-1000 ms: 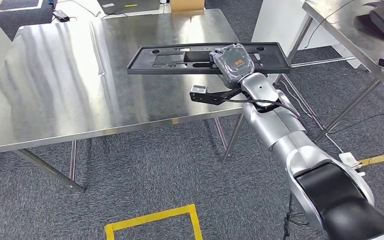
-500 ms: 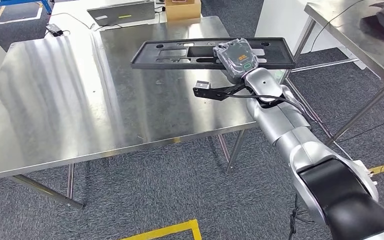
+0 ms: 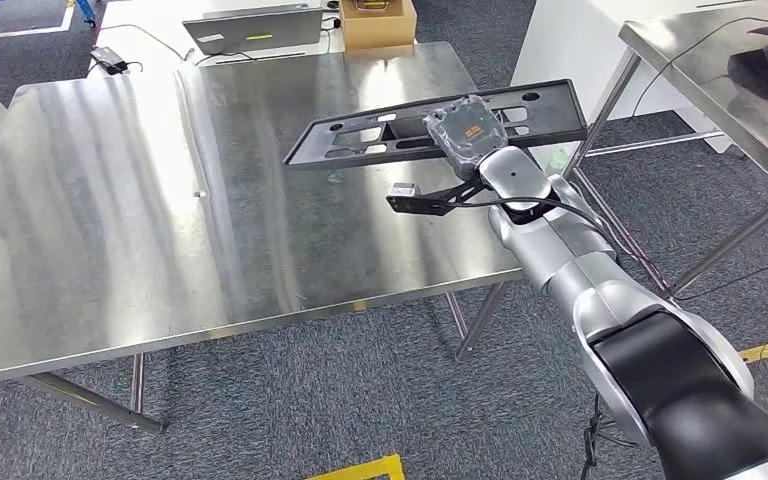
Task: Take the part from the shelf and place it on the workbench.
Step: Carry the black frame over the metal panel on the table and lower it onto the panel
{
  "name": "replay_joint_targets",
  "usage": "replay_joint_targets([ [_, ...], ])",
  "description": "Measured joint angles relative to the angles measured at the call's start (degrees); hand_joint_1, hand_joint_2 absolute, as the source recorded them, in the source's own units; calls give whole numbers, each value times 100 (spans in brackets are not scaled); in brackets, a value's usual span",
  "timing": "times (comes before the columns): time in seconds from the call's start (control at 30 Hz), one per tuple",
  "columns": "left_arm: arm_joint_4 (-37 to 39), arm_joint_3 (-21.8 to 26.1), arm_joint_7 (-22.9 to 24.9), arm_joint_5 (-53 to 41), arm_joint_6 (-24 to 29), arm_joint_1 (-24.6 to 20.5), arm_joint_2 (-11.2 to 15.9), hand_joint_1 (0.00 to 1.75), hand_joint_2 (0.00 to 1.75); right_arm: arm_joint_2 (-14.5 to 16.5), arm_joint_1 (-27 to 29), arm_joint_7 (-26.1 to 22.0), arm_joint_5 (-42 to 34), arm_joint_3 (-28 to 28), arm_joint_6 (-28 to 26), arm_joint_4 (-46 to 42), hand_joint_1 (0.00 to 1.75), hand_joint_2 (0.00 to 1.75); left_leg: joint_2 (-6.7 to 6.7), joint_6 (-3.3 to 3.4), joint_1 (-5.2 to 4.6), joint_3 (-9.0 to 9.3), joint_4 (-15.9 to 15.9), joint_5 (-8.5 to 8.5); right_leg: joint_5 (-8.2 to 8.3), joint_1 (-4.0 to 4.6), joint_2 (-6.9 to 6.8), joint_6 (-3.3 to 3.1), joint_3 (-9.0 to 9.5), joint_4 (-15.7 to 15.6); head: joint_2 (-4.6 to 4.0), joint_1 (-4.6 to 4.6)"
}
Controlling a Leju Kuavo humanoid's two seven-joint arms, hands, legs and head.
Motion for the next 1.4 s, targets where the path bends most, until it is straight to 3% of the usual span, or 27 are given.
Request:
replay_joint_targets([
  [0.03,0,-4,-19,-1,3,-3,-4,0,175,12,13,25,37,31,-22,69,175,175,-17,6,-5,14,4,-17,14,1,0,28,-112,129,0,0],
  [0.07,0,-12,-43,-2,5,-3,-9,0,175,31,28,64,89,65,-57,135,175,175,-34,3,-9,31,11,-35,129,0,-1,70,-108,11,0,1],
  [0.13,0,-40,-98,-14,5,-6,-24,0,175,86,48,188,213,142,-154,238,175,175,-55,-20,-12,62,33,-77,527,-2,-16,145,178,-775,0,2],
  [0.2,0,-68,-138,-41,5,-16,-38,0,175,173,62,341,351,224,-250,320,175,175,-62,-65,-40,68,79,-129,838,-3,-38,124,457,-1446,0,-3],
  [0.23,0,-81,-150,-57,5,-22,-40,0,175,222,82,417,422,268,-279,356,175,175,-63,-61,-53,67,98,-150,900,-8,-46,94,516,-1574,0,-8],
  [0.33,0,-133,-162,-103,3,-32,-48,0,175,355,182,595,617,386,-295,450,175,175,-55,-24,-54,74,112,-175,928,-11,-40,54,539,-1594,0,-14],
  [0.63,0,-279,-252,-126,-5,-138,-92,0,175,597,414,1138,867,703,-485,826,175,175,-40,-90,-43,107,60,-158,920,7,-15,-6,535,-1590,0,-15],
  [0.77,0,-346,-267,-172,-5,-191,-102,0,175,604,462,1287,874,886,-583,970,175,175,-39,-128,-43,108,58,-160,919,6,-14,-7,535,-1589,0,-15],
  [0.93,0,-442,-258,-233,-5,-251,-121,0,175,605,524,1623,876,1120,-756,1092,175,175,-40,-129,-52,108,59,-161,918,-1,-15,-7,535,-1589,0,-15],
  [1.07,0,-504,-332,-243,-5,-288,-141,0,175,598,602,1901,876,1363,-953,1165,0,0,-40,-129,-63,108,61,-161,918,-14,-15,-6,535,-1589,0,-14],
  [1.2,0,-530,-353,-246,-5,-319,-151,0,175,589,704,2095,876,1546,-1039,1214,0,0,-41,-128,-66,107,64,-161,919,-19,-15,-6,536,-1589,0,-15],
  [1.33,0,-603,-174,-351,-5,-336,-154,0,0,564,796,2237,877,1680,-1091,1245,0,0,-42,-128,-68,107,66,-161,919,-21,-16,-6,538,-1589,0,-15],
  [1.4,0,-653,-31,-426,-5,-344,-154,0,0,546,836,2299,877,1724,-1116,1251,0,0,-42,-128,-68,107,66,-161,919,-21,-16,-6,538,-1589,0,-15],
])
